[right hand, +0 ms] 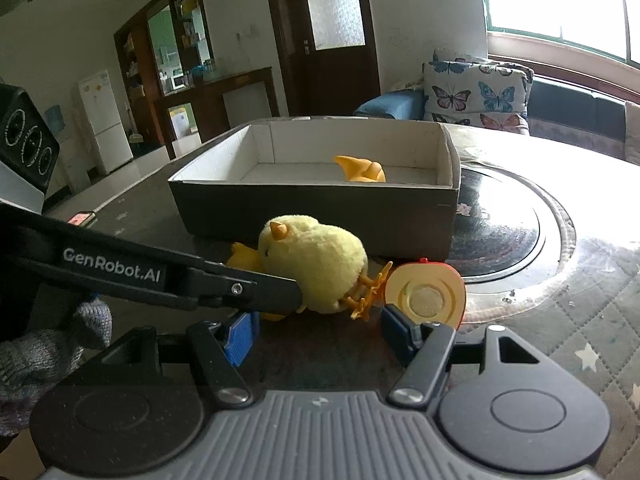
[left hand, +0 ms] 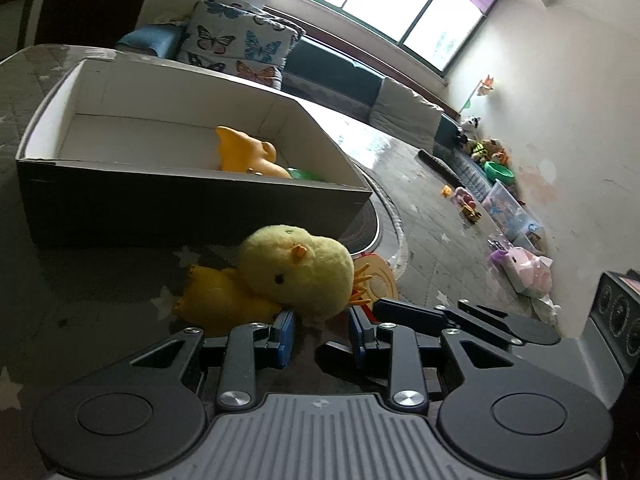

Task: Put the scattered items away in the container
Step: 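Move the left tool back toward the red-and-cream round toy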

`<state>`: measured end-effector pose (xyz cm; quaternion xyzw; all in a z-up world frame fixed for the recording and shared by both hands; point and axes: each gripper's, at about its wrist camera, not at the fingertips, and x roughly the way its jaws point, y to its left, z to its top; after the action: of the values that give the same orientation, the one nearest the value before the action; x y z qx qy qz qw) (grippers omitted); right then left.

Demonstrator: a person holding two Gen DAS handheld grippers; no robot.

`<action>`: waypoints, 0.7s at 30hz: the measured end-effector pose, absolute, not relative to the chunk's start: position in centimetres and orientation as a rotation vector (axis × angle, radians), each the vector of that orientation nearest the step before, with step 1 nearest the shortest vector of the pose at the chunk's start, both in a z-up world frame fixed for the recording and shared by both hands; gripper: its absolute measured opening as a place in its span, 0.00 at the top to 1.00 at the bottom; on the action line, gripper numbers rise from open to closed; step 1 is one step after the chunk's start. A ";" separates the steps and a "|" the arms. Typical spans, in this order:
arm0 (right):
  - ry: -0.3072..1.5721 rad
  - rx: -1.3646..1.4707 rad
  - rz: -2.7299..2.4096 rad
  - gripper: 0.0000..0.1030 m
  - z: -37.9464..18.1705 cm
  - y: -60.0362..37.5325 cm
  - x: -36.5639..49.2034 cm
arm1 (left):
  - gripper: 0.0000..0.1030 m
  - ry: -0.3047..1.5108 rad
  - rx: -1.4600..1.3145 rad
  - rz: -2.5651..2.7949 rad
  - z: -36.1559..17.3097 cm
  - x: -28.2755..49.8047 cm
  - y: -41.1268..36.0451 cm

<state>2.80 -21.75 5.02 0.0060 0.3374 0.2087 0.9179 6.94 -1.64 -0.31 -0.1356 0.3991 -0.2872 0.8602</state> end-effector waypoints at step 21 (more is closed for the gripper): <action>0.673 -0.023 0.452 0.33 4.5 -21.5 3.4 | 0.69 0.835 -0.257 -0.582 0.1 6.3 -2.6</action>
<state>3.37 -21.45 4.54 -0.0113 0.3273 0.2200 0.9189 6.28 -2.63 0.07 -0.1227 0.3985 -0.2780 0.8654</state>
